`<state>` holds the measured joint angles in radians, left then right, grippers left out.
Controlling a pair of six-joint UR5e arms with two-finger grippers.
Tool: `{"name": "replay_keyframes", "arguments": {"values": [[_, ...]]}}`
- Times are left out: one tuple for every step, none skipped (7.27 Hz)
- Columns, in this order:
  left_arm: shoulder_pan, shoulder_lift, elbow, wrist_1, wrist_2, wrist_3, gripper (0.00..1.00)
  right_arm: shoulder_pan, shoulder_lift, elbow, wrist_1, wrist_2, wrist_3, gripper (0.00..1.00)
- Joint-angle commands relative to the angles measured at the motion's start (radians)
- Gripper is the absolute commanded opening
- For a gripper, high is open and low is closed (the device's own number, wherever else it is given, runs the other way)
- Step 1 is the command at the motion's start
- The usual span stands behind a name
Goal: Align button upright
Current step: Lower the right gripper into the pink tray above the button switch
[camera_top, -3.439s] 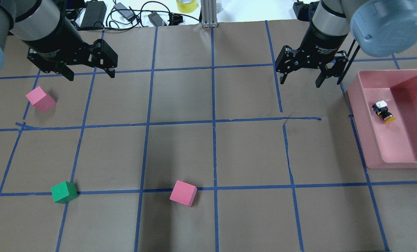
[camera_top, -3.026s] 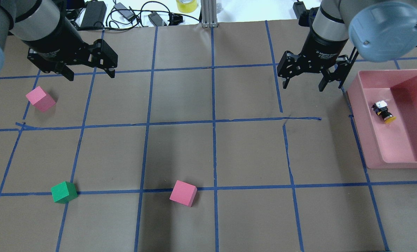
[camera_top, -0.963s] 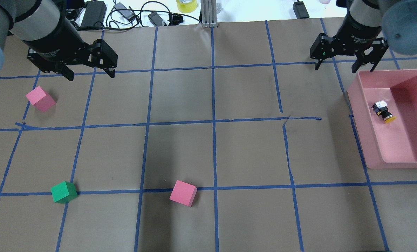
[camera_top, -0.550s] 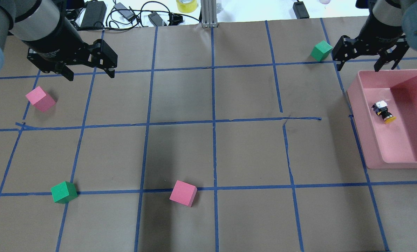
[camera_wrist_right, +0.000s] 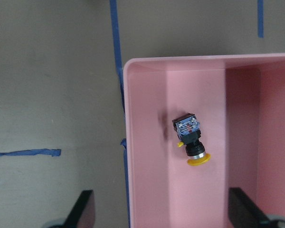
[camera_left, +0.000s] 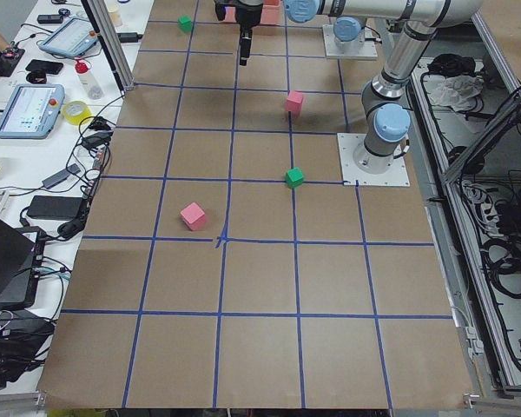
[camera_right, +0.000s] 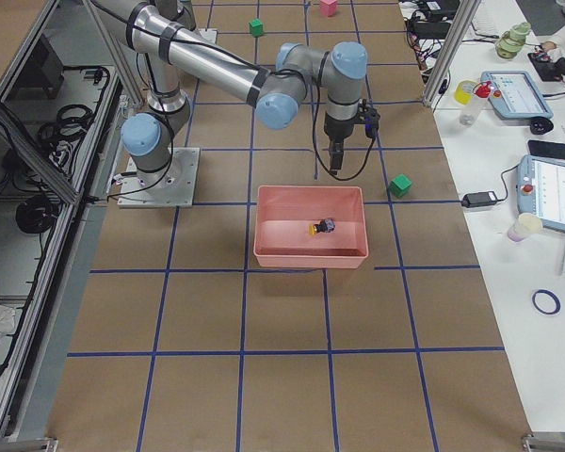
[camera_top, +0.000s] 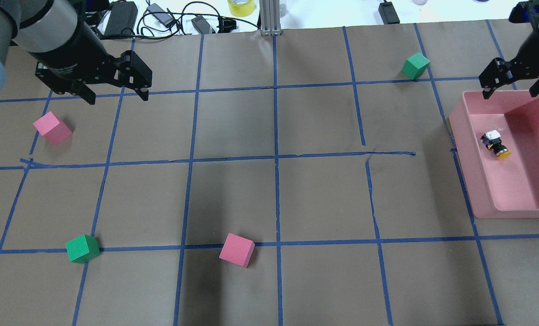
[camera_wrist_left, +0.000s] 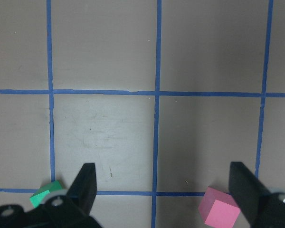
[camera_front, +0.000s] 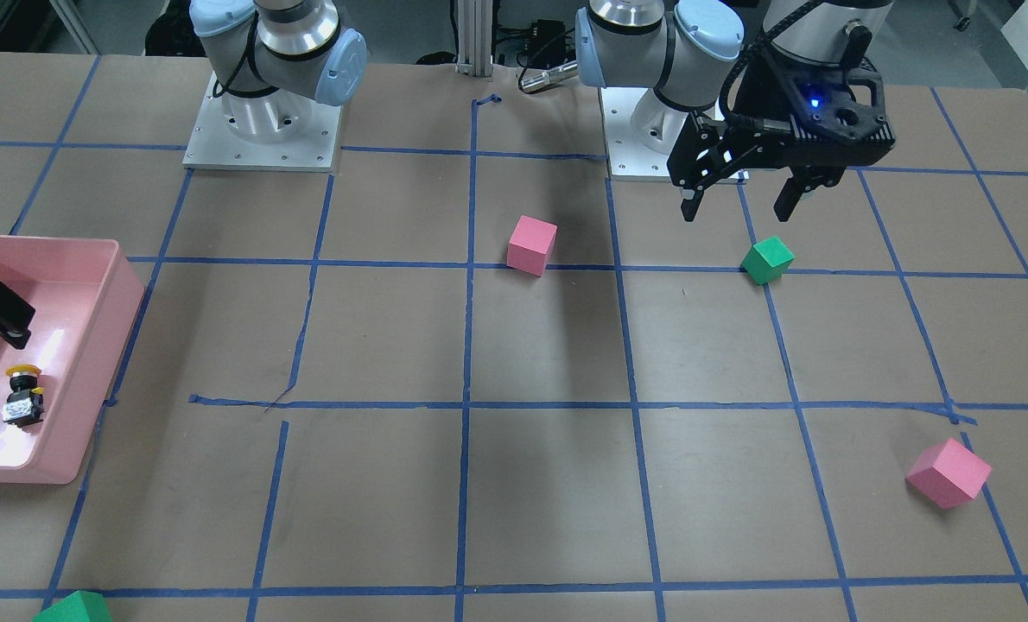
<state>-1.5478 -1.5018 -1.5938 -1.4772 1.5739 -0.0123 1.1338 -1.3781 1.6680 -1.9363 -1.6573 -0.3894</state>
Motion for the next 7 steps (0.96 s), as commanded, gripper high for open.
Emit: {"name": "replay_keyframes", "arguments": {"values": [[0.000,0.000,0.000,0.000,0.000,0.000,1.00,-0.078,0.025,0.129,-0.188,0.004,-0.097,1.00],[0.000,0.000,0.000,0.000,0.000,0.000,1.00,-0.097,0.048,0.162,-0.249,0.004,-0.095,1.00],[0.000,0.000,0.000,0.000,0.000,0.000,1.00,-0.126,0.077,0.170,-0.256,0.002,-0.079,1.00],[0.000,0.000,0.000,0.000,0.000,0.000,1.00,-0.138,0.096,0.170,-0.257,0.001,-0.068,1.00],[0.001,0.000,0.000,0.000,0.000,0.002,1.00,-0.140,0.126,0.170,-0.259,0.001,-0.049,1.00],[0.000,0.000,0.000,0.000,0.000,0.000,1.00,-0.140,0.160,0.170,-0.274,-0.009,-0.007,1.00],[0.000,0.000,-0.001,0.000,-0.002,0.000,1.00,-0.138,0.175,0.171,-0.274,-0.010,0.012,1.00]]}}
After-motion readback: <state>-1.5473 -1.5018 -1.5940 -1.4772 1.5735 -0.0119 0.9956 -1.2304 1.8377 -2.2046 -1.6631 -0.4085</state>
